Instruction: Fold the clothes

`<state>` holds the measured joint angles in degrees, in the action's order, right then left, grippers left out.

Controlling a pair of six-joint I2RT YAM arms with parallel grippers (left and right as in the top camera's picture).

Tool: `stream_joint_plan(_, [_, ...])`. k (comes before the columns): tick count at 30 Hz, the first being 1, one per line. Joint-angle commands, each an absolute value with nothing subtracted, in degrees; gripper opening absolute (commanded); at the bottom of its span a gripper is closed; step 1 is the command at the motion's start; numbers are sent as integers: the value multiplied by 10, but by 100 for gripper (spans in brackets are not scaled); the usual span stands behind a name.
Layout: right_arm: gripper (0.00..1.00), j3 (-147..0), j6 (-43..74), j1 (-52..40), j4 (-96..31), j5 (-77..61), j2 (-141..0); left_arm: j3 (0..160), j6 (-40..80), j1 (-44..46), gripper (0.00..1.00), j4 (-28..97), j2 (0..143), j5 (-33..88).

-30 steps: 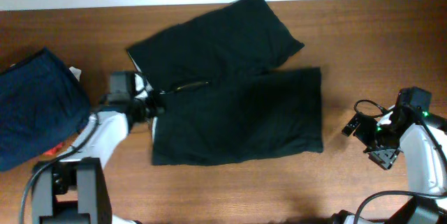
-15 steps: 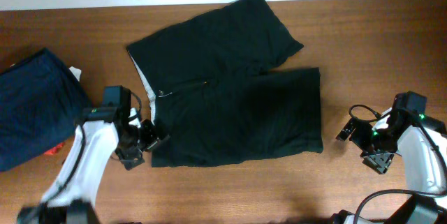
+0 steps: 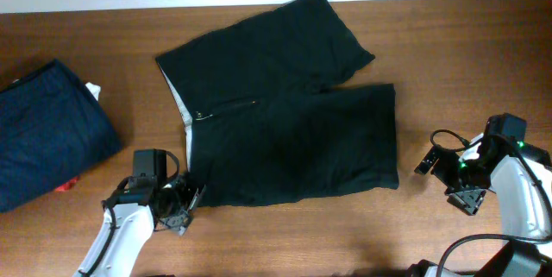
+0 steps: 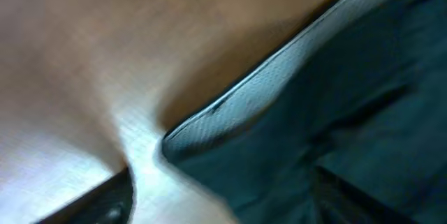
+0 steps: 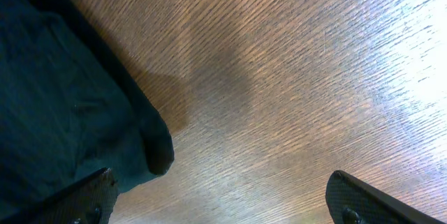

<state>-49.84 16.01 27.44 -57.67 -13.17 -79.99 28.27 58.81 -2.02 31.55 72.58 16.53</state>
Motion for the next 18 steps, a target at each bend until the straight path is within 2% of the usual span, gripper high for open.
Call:
stream_joint_plan(1, [99,-495,155,277,-577,-133,-802,253,592,-20,59,286,743,121])
stream_joint_plan(2, [99,-495,155,277,-577,-133,-802,253,592,-20,54,283,743,121])
stream_joint_plan(4, [99,-495,155,277,-577,-133,-802,252,592,-20,35,283,743,121])
stream_joint_plan(5, [99,-495,155,277,-577,-133,-802,251,592,-20,31,283,743,121])
stream_joint_plan(8, [99,-495,155,277,-583,-134,-802,245,591,-20,5,285,743,122])
stream_joint_plan(9, [99,-495,155,277,-588,-137,-802,245,591,-20,1,289,743,122])
stream_joint_plan(14, [99,-491,138,277,-628,-208,-802,245,544,-20,1,300,743,122])
stream_joint_plan(18, [99,-460,138,269,-609,-241,-802,245,521,-20,1,335,743,117])
